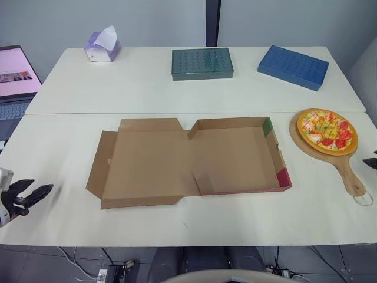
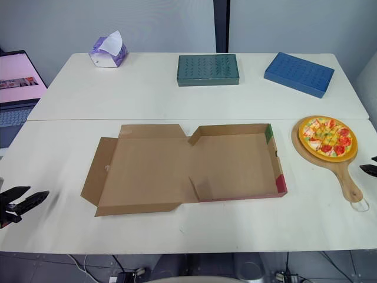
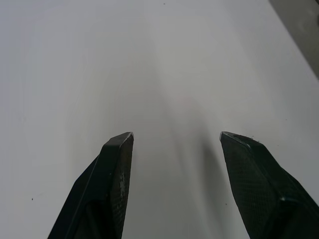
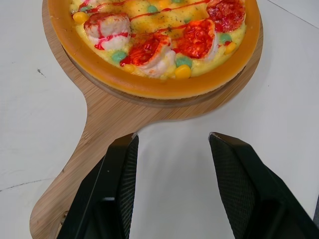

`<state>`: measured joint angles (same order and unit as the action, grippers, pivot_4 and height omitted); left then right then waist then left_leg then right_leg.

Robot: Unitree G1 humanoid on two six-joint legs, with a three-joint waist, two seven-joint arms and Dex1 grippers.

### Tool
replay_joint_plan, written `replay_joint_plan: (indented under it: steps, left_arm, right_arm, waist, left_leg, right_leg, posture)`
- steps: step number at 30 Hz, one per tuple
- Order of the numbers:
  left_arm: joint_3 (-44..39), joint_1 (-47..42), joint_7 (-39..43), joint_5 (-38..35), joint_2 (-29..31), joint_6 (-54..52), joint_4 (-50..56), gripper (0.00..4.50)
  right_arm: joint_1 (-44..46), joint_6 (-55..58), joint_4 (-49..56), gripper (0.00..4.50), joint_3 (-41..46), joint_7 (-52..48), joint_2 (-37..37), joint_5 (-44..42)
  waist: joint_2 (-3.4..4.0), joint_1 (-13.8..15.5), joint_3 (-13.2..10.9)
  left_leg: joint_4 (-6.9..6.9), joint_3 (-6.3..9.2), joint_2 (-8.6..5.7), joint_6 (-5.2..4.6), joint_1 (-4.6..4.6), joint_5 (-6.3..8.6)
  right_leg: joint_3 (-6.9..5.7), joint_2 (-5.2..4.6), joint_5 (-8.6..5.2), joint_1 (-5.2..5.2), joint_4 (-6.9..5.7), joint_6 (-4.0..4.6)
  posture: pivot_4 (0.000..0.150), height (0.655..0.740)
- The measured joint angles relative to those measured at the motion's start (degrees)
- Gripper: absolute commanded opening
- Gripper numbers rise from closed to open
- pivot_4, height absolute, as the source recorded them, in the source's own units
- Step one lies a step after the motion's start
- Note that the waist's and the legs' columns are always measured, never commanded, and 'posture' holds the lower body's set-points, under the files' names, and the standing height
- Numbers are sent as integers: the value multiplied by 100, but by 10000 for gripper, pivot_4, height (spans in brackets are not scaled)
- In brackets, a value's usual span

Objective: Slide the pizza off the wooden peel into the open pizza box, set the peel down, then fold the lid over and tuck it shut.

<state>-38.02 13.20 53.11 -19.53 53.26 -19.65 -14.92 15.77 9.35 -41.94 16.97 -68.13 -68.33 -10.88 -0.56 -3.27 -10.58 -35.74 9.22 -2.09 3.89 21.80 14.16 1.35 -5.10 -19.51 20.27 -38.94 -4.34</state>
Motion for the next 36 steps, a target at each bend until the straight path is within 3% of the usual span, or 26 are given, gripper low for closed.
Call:
replay_joint_plan:
  steps: [8, 18, 19, 22, 24, 26, 36]
  left_arm:
    - [-115, 94, 238, -174, -7, 138, 13, 28584]
    - [-224, 128, 369, -404, -5, 153, -30, 28584]
    - [-224, 108, 321, -394, -1, 131, -96, 30354]
    - [-211, 45, 252, -301, 32, 193, -310, 36660]
    - [-212, -35, 230, -231, 74, 302, -466, 43419]
    - [-212, -131, 208, -231, 74, 380, -519, 45000]
    - [-224, -74, 325, -354, 49, 428, -380, 45000]
  right_arm:
    - [-181, 468, 762, 24151, 270, 329, 2, -196]
    - [-327, 184, 615, 24151, 383, 571, 41, -194]
    - [-354, 131, 540, 24151, 388, 574, 43, -191]
    - [-390, 92, 384, 29580, 389, 566, 46, -188]
    - [-423, 89, 258, 36356, 421, 560, 47, -190]
    - [-436, 41, 178, 44133, 422, 556, 65, -195]
    - [-652, -135, 67, 44645, 495, 518, 70, -286]
  waist:
    - [1, 3, 0]
    - [1, 5, 0]
    - [1, 3, 0]
    - [1, 2, 0]
    - [1, 2, 0]
    - [2, 2, 1]
    - [2, -2, 1]
  left_leg:
    - [0, 1, 1, 0, 2, 0]
    - [0, 0, 0, 0, 1, 0]
    - [0, 0, 0, 0, 1, 0]
    - [0, 0, 0, 0, 1, 0]
    - [0, 0, -1, 0, 0, 0]
    - [0, 0, 0, 0, 0, 0]
    - [0, -1, 0, 0, 0, 0]
  right_leg:
    - [-1, 0, 0, 1, -1, 0]
    - [0, 0, 0, 1, -1, 0]
    - [0, 0, 0, 1, -1, 0]
    - [-1, 0, 0, 1, -1, 0]
    - [1, 0, 0, 1, -1, 0]
    - [0, 0, 0, 1, -1, 0]
    - [1, 0, 0, 0, -1, 0]
  posture:
    - [1500, 7400]
    - [1500, 7400]
    - [1500, 7400]
    - [1500, 7400]
    - [1500, 7400]
    - [1500, 7400]
    - [1500, 7400]
